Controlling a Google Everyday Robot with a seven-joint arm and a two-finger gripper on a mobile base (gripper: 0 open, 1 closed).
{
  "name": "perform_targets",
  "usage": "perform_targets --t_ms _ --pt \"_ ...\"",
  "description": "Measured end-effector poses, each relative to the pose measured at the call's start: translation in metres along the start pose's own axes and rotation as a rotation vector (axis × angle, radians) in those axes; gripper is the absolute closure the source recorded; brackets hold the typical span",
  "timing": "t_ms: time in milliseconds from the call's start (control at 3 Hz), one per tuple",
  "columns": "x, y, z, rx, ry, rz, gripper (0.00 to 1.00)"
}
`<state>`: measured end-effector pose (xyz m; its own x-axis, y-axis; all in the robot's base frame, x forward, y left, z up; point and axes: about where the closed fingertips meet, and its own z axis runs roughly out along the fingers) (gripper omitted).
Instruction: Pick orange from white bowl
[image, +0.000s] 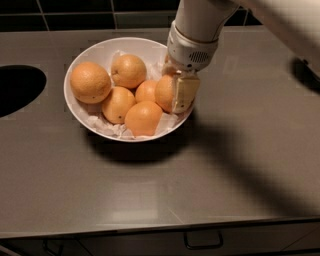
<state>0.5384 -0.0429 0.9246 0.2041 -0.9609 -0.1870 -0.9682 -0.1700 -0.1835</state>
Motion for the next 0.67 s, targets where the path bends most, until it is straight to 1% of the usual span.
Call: perform_targets --t_ms 667 --pt "-0.0023 -0.0013 0.0068 -0.011 -0.011 -0.006 0.37"
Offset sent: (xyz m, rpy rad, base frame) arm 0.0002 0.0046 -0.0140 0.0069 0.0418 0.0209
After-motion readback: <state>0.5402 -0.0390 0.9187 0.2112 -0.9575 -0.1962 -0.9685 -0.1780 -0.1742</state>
